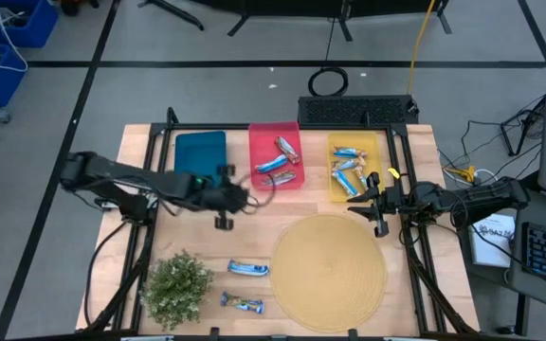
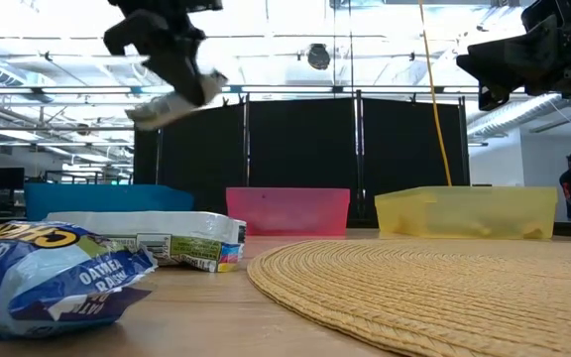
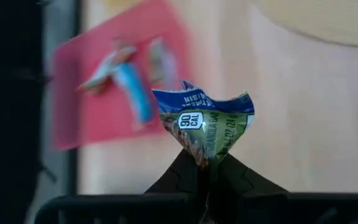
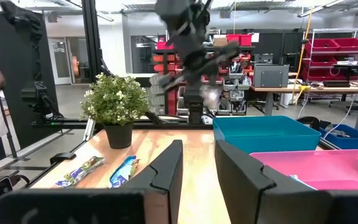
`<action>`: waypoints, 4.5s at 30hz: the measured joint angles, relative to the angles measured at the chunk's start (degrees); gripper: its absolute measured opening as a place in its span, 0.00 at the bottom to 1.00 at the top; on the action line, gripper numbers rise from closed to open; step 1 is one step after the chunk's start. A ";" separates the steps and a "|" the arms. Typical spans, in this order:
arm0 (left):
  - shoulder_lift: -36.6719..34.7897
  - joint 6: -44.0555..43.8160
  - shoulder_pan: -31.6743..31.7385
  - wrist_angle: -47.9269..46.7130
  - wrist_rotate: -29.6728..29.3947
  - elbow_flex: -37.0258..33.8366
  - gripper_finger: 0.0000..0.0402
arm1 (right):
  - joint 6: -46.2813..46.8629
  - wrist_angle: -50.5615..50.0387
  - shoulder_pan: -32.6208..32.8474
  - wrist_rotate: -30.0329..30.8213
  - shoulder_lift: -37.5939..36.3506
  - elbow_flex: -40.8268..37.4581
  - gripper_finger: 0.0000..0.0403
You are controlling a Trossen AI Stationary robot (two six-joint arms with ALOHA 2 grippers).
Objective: Pick and place Granola Bars by type
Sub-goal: Put the blue granola bar into the blue bin
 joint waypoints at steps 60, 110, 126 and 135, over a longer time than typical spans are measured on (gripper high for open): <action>-8.42 2.38 2.50 29.46 44.75 -14.84 0.30 | 0.00 0.00 0.00 0.00 0.01 0.00 0.21; 21.80 -21.39 -14.09 25.17 38.76 -7.77 0.49 | 0.00 0.13 0.02 0.00 0.36 -0.02 0.21; 22.07 -15.95 -12.69 26.70 28.18 -7.78 0.02 | 0.00 0.28 0.02 -0.02 0.36 -0.02 0.21; 21.43 -6.83 -14.00 17.41 16.51 0.44 0.01 | 0.00 0.30 0.02 0.00 0.38 0.00 0.22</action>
